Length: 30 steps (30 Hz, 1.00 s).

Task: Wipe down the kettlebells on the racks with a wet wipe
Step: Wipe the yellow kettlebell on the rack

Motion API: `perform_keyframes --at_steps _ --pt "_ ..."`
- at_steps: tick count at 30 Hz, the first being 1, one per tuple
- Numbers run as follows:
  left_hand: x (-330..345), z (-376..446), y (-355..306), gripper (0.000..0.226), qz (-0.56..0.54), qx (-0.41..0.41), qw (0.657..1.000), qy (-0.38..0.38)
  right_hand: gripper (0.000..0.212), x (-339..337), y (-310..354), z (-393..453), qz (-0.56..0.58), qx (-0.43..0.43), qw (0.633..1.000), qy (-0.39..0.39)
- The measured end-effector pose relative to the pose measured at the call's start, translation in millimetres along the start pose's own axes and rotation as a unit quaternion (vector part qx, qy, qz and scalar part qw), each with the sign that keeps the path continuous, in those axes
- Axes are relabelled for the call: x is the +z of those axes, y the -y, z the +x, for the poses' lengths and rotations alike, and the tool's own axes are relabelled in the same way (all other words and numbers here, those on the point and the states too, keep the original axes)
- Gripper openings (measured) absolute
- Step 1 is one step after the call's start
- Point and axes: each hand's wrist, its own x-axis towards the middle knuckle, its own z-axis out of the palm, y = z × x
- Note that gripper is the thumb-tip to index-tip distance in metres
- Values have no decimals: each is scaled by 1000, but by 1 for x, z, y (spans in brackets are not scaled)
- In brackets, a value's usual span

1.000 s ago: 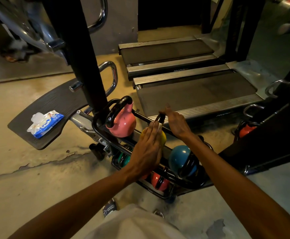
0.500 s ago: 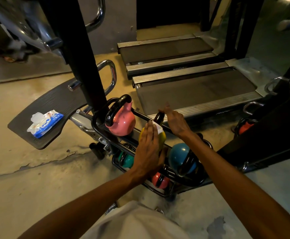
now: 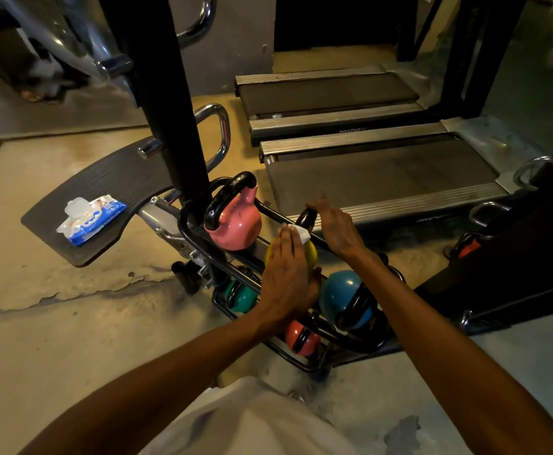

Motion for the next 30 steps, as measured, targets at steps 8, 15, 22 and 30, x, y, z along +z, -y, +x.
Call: perform_keyframes --at_steps 8,15,22,30 --pt "25 -42 22 106 -17 20 999 -36 68 -1 -6 3 -5 -9 1000 0" --pt "21 -30 8 105 -17 22 998 -47 62 1 -9 4 6 -22 1000 -11" --pt "20 -32 31 108 59 113 991 -47 43 22 -30 -26 -144 -243 959 -32" --pt "-16 -18 71 90 27 243 970 6 48 25 -51 -60 -232 -372 898 -33"
